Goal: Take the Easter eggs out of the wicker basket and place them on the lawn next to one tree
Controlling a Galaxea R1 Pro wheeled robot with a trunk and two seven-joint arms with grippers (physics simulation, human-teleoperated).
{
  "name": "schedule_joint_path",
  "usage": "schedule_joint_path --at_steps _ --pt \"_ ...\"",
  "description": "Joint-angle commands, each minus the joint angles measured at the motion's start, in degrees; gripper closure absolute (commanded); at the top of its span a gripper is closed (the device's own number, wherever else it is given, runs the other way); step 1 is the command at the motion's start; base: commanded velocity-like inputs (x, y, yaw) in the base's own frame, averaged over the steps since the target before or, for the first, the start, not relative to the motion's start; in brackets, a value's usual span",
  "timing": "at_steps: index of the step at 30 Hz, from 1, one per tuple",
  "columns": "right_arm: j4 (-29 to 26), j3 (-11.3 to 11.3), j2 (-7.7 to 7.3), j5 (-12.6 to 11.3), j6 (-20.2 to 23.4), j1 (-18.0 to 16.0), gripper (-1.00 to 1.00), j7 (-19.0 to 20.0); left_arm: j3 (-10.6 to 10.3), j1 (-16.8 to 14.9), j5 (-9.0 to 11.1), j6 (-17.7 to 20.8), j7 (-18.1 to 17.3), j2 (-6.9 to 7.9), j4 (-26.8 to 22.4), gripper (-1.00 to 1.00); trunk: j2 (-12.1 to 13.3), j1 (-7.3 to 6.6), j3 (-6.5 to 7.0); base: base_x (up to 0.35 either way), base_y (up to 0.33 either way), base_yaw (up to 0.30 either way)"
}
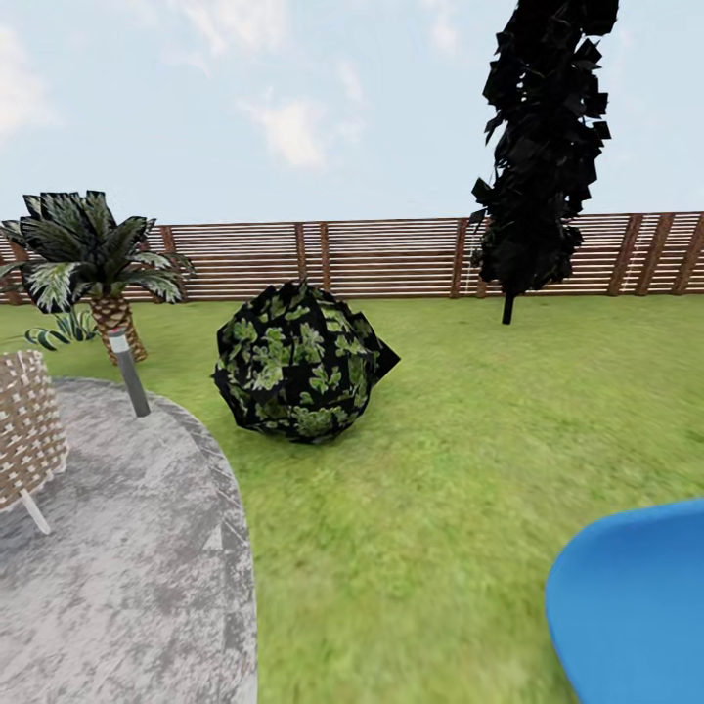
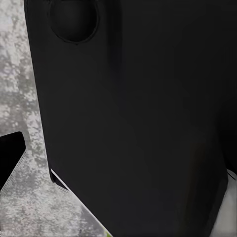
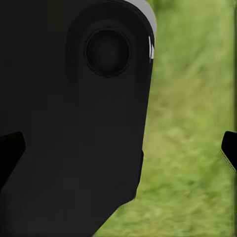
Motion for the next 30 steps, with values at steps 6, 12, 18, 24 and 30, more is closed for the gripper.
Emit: schedule_joint_path --at_steps 6,12,18,24,30 --pt "0.1 0.0 -0.01 0.4 0.0 -0.1 -1.0 0.0 0.0 0.1 0.0 0.0 0.1 -0.01 -0.1 -1.0 0.0 0.03 -0.04 0.329 0.0 0.0" --pt "0.1 0.0 -0.01 0.4 0.0 -0.1 -1.0 0.0 0.0 0.1 0.0 0.0 0.1 -0.01 -0.1 -1.0 0.0 0.03 -0.04 0.329 0.0 0.0" --pt "0.1 0.0 -0.01 0.5 0.0 -0.1 -1.0 0.0 0.0 0.1 0.0 0.0 0.1 -0.01 -0.1 -1.0 0.0 0.03 -0.04 0.329 0.0 0.0" --pt "0.1 0.0 -0.01 0.4 0.0 -0.1 -1.0 0.0 0.0 0.0 0.0 0.0 0.1 -0.01 -0.1 -1.0 0.0 0.03 -0.04 0.329 0.0 0.0" --pt "0.1 0.0 -0.01 0.4 0.0 -0.1 -1.0 0.0 0.0 0.0 0.0 0.0 0.1 -0.01 -0.1 -1.0 0.0 0.03 -0.04 0.329 0.0 0.0"
